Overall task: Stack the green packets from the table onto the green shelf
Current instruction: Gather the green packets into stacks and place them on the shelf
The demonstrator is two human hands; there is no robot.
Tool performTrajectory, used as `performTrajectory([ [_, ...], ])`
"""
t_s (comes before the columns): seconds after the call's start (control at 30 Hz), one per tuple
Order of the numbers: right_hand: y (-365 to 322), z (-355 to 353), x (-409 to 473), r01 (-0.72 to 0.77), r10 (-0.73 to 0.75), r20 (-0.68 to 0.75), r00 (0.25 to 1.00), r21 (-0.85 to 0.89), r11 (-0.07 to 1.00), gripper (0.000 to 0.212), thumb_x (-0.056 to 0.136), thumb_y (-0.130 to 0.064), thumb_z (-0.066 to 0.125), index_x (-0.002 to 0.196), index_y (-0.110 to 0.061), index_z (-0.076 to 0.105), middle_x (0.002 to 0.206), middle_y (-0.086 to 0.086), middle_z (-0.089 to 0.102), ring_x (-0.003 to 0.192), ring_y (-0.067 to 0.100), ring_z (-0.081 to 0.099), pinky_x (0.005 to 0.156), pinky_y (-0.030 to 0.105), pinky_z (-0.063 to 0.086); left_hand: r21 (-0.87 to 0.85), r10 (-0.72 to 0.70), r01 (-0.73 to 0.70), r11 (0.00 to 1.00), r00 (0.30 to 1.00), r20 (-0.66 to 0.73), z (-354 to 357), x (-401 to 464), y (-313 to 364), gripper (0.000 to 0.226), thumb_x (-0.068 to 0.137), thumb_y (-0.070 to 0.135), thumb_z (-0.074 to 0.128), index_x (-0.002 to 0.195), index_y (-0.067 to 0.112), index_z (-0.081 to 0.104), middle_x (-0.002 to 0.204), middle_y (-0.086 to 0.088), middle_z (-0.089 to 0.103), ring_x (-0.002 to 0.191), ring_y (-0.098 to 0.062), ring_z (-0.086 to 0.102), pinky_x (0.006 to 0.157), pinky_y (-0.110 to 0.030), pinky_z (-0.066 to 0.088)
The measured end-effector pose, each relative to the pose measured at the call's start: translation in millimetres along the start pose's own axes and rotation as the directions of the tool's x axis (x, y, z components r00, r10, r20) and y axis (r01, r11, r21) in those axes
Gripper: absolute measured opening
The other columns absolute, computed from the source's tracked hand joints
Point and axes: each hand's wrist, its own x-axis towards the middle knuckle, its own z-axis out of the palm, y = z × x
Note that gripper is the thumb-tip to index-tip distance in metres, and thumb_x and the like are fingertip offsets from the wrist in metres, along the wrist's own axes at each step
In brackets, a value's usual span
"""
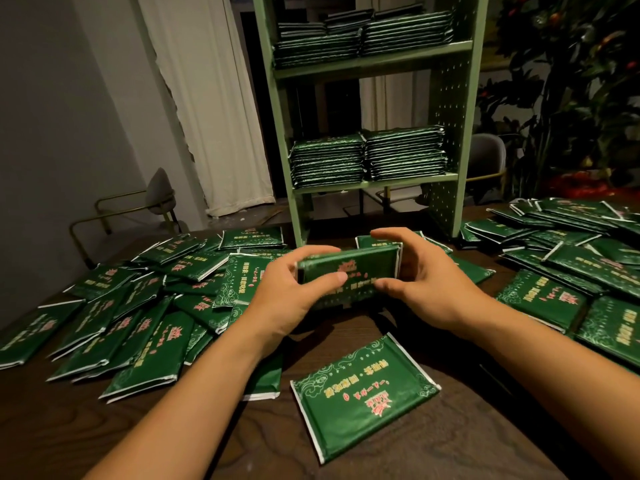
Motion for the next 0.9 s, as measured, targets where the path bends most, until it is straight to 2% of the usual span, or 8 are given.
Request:
performTrajectory([
  [0.1, -5.3, 2.6, 1.6, -0.049, 0.046, 0.031, 0.998, 0.110, 0.993, 0.063, 0.088, 0.006, 0.068, 0.135, -0.032, 0.052, 0.120, -0.004, 0.066, 0.108, 0.010, 0.068, 0.090, 0.030, 0.059, -0.097, -0.074, 0.079, 0.992, 0.996, 0.055, -7.0, -2.3, 4.3, 0.037, 0.073, 0.026, 0.080, 0.106, 0.012, 0.073, 0.102, -0.010, 0.078, 0.099, -0.029, 0.074, 0.092, -0.044, 0.057],
  [0.23, -8.3, 12.5, 5.9, -0.062, 0.066, 0.151, 0.986, -0.031, 0.998, 0.063, 0.091, 0.000, 0.067, 0.140, -0.032, 0.046, 0.121, 0.000, 0.068, 0.107, 0.010, 0.068, 0.095, 0.034, 0.057, 0.087, -0.066, 0.058, 0.994, 0.994, 0.091, -14.3, -5.0, 4.7, 0.020, 0.086, 0.033, 0.075, 0.099, 0.018, 0.079, 0.099, -0.005, 0.078, 0.099, -0.029, 0.073, 0.098, -0.050, 0.054],
  [0.3, -9.2, 18.0, 9.9, -0.060, 0.073, 0.118, 0.990, -0.108, 0.992, 0.062, 0.090, -0.009, 0.072, 0.140, -0.029, 0.043, 0.120, -0.002, 0.067, 0.105, 0.011, 0.068, 0.095, 0.038, 0.057, 0.079, -0.053, 0.053, 0.995, 0.999, -0.011, -18.4, -3.1, 6.2, 0.016, 0.091, 0.030, 0.072, 0.100, 0.019, 0.078, 0.096, -0.002, 0.079, 0.094, -0.022, 0.075, 0.096, -0.047, 0.056],
  [0.4, -16.6, 25.6, 15.6, -0.062, 0.107, 0.123, 0.987, -0.327, 0.943, 0.068, 0.087, -0.032, 0.076, 0.144, -0.025, 0.040, 0.125, -0.002, 0.062, 0.112, 0.015, 0.063, 0.101, 0.040, 0.052, 0.001, -0.015, 0.016, 1.000, 0.953, -0.303, -32.2, 3.6, 8.6, 0.009, 0.093, 0.032, 0.071, 0.097, 0.025, 0.075, 0.090, 0.003, 0.079, 0.085, -0.019, 0.076, 0.083, -0.041, 0.062],
  [0.53, -36.2, 42.3, 13.9, 0.183, 0.041, 0.387, 0.921, -0.522, 0.833, 0.077, 0.078, -0.055, 0.078, 0.142, -0.025, 0.047, 0.141, -0.006, 0.043, 0.129, 0.013, 0.048, 0.111, 0.032, 0.041, 0.100, 0.101, -0.052, 0.994, 0.804, -0.586, -60.7, 9.9, 4.0, 0.015, 0.098, 0.032, 0.065, 0.085, 0.029, 0.071, 0.079, 0.009, 0.073, 0.080, -0.019, 0.071, 0.071, -0.032, 0.056],
  [0.67, -45.8, 70.9, 10.8, 0.261, 0.084, 0.535, 0.841, -0.536, 0.803, 0.114, 0.061, -0.070, 0.081, 0.153, -0.031, 0.026, 0.153, -0.011, 0.024, 0.143, 0.013, 0.027, 0.120, 0.038, 0.030, 0.152, 0.079, 0.031, 0.988, 0.745, -0.662, -72.4, 15.1, -5.8, 0.022, 0.099, 0.034, 0.062, 0.101, 0.015, 0.072, 0.094, -0.001, 0.072, 0.091, -0.021, 0.066, 0.078, -0.032, 0.049],
  [0.8, -45.4, 97.9, 16.9, 0.286, 0.089, 0.543, 0.835, -0.566, 0.773, 0.130, 0.056, -0.076, 0.080, 0.156, -0.032, 0.010, 0.160, -0.009, 0.014, 0.149, 0.019, 0.017, 0.122, 0.044, 0.024, 0.187, 0.029, 0.127, 0.974, 0.749, -0.662, -75.1, 14.4, -10.5, 0.021, 0.102, 0.036, 0.056, 0.095, 0.019, 0.066, 0.084, 0.007, 0.065, 0.097, -0.028, 0.062, 0.074, -0.031, 0.040],
  [0.9, -45.6, 105.0, 26.8, 0.247, 0.101, 0.493, 0.864, -0.591, 0.768, 0.134, 0.057, -0.076, 0.079, 0.158, -0.026, 0.007, 0.162, -0.003, 0.016, 0.150, 0.021, 0.017, 0.123, 0.044, 0.023, 0.145, -0.064, 0.208, 0.967, 0.755, -0.652, -74.0, 12.9, -7.5, 0.036, 0.104, 0.042, 0.050, 0.126, 0.016, 0.063, 0.124, -0.004, 0.067, 0.121, -0.030, 0.057, 0.094, -0.037, 0.046],
])
